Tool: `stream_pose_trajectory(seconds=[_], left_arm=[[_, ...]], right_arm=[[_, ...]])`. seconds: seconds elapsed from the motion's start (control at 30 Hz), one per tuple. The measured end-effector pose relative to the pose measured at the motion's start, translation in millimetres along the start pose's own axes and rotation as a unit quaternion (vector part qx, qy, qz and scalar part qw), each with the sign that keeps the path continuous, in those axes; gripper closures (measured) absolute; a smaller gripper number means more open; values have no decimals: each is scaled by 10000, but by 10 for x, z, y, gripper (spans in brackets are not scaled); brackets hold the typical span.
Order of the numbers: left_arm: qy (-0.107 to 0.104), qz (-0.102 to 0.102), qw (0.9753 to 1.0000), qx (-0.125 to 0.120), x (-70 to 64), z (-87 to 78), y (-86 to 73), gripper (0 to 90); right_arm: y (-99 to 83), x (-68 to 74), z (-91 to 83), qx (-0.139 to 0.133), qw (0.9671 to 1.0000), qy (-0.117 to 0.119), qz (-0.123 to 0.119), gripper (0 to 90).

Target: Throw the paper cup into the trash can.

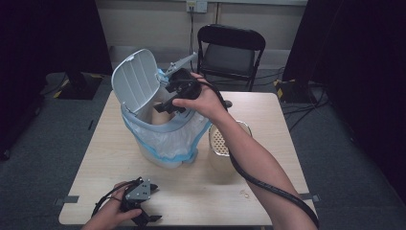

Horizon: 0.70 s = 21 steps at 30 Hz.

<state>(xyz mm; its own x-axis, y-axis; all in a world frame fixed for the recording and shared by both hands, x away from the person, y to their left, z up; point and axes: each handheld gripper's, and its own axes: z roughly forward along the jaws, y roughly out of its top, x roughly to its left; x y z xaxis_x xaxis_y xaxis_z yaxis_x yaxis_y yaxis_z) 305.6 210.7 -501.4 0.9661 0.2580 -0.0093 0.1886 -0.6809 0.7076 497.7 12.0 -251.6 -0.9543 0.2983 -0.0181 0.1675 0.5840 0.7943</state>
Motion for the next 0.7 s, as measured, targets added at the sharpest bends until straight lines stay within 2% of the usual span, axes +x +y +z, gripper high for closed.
stream_pose_trajectory(seconds=[0.27,0.53,0.7], left_arm=[[8,-26,10000,-56,-4,6,-4,0],[4,-33,10000,-73,-5,9,-6,0],[4,-35,10000,-79,-5,10,-6,0]], right_arm=[[-114,56,-265,-123,9999,9,5,145],[-321,151,-515,-16,10000,62,-31,145],[-455,173,-674,-32,10000,1,-18,145]])
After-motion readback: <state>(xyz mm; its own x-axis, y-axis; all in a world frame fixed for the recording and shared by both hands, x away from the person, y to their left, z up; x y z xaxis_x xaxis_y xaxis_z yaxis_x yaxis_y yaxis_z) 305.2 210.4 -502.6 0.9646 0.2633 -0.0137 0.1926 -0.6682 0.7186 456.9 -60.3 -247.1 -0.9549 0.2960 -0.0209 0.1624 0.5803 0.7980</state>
